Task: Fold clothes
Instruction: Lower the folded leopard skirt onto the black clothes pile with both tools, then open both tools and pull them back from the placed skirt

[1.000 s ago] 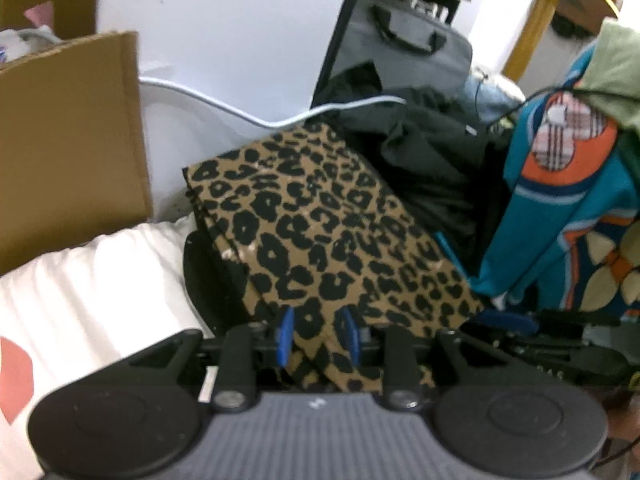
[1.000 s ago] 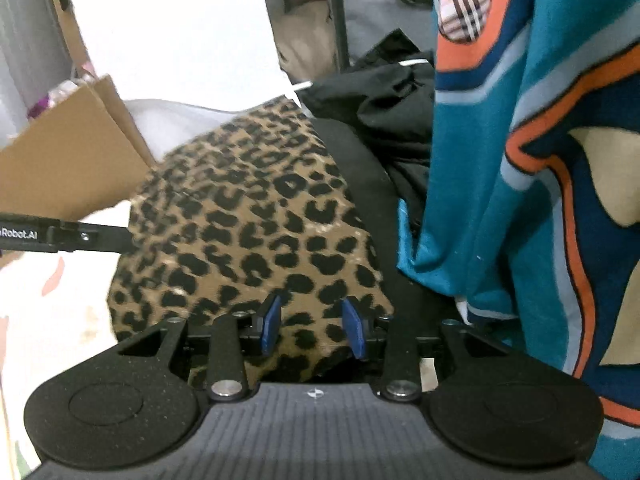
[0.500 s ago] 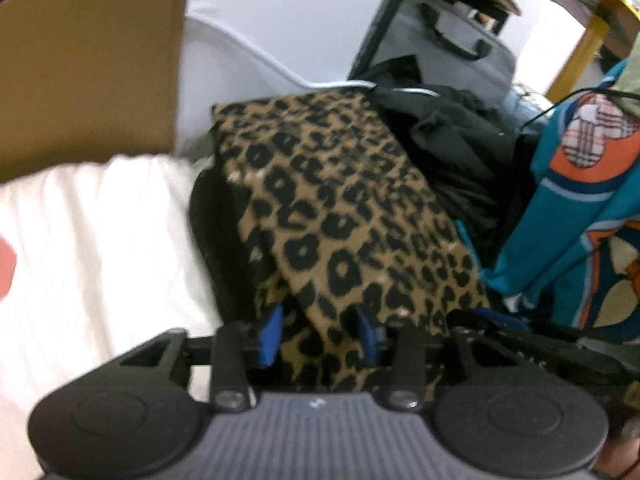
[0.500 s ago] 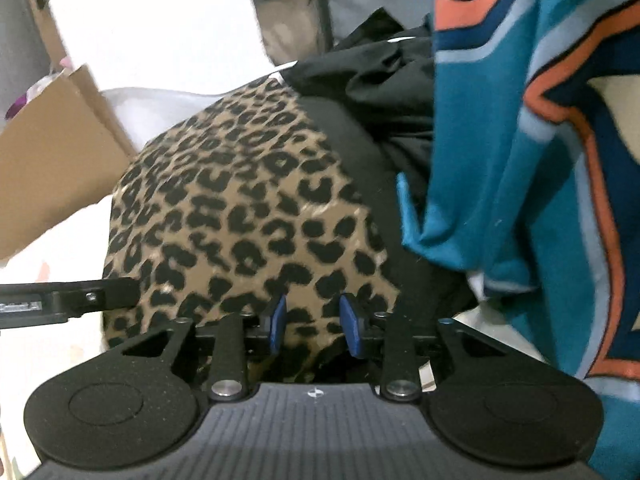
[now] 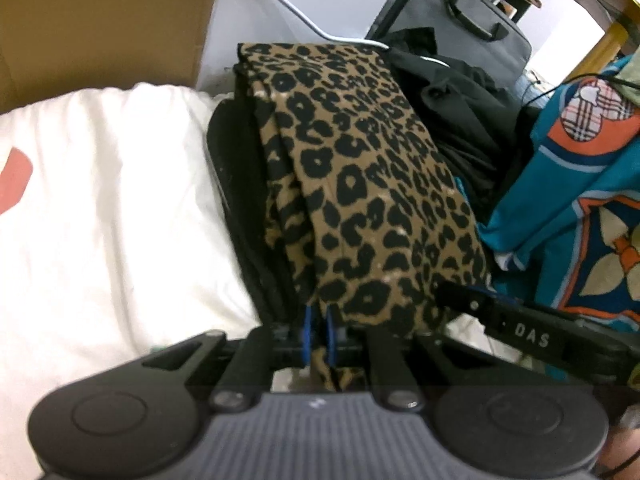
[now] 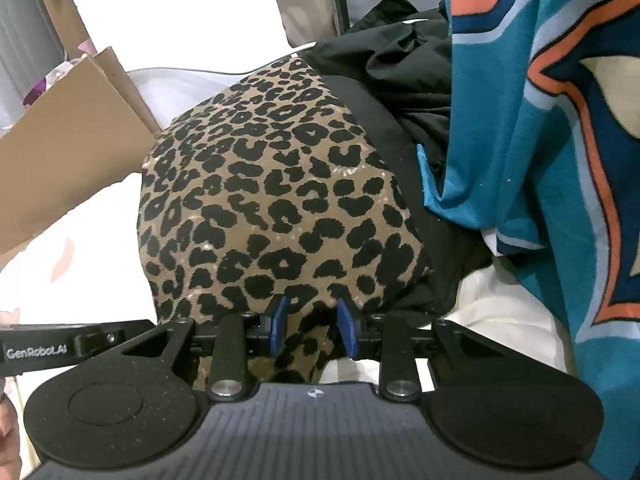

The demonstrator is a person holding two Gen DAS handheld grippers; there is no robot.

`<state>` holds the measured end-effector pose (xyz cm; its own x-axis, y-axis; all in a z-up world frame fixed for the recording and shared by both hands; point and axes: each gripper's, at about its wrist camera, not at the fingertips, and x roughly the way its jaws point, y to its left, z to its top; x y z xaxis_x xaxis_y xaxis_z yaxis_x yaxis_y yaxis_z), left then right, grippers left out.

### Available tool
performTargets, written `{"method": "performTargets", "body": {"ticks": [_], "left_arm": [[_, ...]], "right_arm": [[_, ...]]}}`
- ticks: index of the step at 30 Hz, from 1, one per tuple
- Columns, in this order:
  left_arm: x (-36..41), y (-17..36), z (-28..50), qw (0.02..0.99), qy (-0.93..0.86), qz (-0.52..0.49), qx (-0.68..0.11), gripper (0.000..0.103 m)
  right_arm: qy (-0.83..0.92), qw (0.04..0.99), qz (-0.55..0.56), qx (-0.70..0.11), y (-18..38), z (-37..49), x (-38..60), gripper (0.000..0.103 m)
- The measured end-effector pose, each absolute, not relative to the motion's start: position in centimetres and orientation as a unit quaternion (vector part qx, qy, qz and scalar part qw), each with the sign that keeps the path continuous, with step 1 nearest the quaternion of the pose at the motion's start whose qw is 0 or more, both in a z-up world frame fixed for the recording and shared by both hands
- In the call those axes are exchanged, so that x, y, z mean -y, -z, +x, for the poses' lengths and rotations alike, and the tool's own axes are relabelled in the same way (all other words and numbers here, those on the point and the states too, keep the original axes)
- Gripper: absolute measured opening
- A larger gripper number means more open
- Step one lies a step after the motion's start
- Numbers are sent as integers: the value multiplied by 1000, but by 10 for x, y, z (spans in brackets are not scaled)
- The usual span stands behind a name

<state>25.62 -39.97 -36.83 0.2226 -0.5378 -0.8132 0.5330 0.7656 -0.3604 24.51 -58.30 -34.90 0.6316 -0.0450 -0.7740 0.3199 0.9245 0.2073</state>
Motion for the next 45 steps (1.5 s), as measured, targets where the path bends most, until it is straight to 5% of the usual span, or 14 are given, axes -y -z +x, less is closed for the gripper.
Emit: {"method": "performTargets", "body": {"ticks": [6, 8, 10, 12, 16, 45], "left_arm": [[381, 344, 253, 776, 327, -18, -539, 56], [376, 334, 252, 779, 316, -12, -542, 69], [372, 323, 251, 782, 304, -6, -544, 84], [369, 309, 251, 782, 301, 4, -546, 93], [360, 280, 249, 786, 294, 23, -543, 102], [257, 72, 224, 835, 199, 44, -511, 103]], "right_arm": [[108, 880, 190, -421, 324, 239, 580, 37], [113, 875, 199, -426, 315, 240, 578, 49], [110, 873, 199, -432, 306, 240, 573, 77], [110, 870, 199, -438, 297, 239, 569, 94], [104, 861, 210, -450, 278, 238, 560, 95], [95, 857, 203, -464, 91, 217, 528, 102]]}}
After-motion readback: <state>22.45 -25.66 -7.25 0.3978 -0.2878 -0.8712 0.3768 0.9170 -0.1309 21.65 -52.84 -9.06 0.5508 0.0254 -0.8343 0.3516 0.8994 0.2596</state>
